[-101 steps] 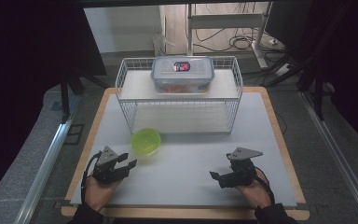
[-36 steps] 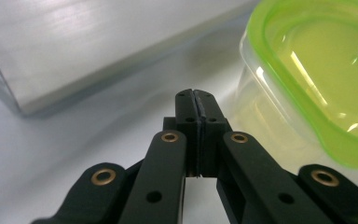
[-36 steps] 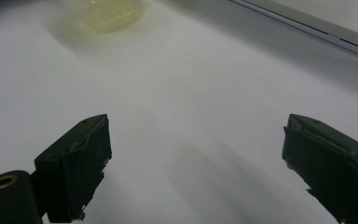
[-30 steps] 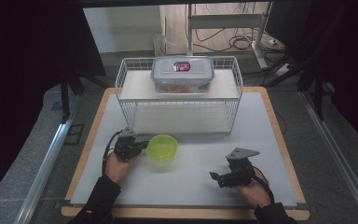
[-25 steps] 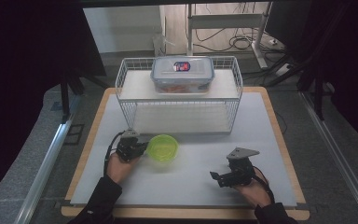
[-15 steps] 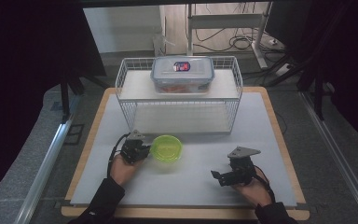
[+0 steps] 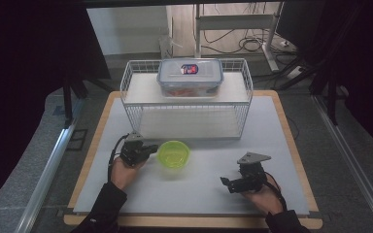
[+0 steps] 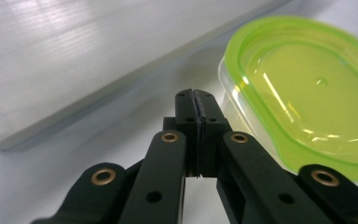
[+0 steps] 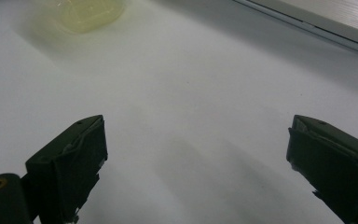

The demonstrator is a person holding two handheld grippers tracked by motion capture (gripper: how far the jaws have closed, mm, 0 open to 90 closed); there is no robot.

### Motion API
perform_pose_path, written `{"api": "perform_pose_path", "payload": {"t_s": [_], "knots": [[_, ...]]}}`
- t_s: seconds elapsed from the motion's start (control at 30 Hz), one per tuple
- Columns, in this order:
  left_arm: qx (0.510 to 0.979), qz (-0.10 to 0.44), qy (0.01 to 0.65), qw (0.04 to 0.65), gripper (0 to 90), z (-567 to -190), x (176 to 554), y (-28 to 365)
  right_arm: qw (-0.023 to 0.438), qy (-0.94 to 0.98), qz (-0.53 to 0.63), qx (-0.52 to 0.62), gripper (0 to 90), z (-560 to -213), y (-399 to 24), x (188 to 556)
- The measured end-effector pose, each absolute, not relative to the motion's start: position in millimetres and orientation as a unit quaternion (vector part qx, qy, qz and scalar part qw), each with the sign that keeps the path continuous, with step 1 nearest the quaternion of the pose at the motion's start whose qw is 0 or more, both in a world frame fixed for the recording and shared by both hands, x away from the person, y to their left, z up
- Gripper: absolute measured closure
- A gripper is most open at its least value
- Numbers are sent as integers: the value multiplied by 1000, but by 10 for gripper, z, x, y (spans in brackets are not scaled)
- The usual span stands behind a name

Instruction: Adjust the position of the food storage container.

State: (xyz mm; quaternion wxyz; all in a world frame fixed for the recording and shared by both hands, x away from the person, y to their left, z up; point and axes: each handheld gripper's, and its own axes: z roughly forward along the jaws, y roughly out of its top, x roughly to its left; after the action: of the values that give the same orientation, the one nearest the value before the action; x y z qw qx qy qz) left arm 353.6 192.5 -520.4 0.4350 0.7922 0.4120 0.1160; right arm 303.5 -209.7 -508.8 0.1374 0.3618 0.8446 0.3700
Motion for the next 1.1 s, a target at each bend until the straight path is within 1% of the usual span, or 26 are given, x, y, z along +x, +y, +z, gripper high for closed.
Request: {"api": "perform_pose_path", "payload": {"t_s": [0.37,0.7,1.1], "knots": [[815,101,387,420,898,-5210,3465,1745,138,846,366,363,68,-5084,-2096,3034],[823,83,386,408,898,-5294,3432,1665,138,846,367,361,79,-5082,-2085,3033],[838,64,370,395,898,-5352,3331,1509,135,846,368,360,88,-5079,-2074,3035]]}}
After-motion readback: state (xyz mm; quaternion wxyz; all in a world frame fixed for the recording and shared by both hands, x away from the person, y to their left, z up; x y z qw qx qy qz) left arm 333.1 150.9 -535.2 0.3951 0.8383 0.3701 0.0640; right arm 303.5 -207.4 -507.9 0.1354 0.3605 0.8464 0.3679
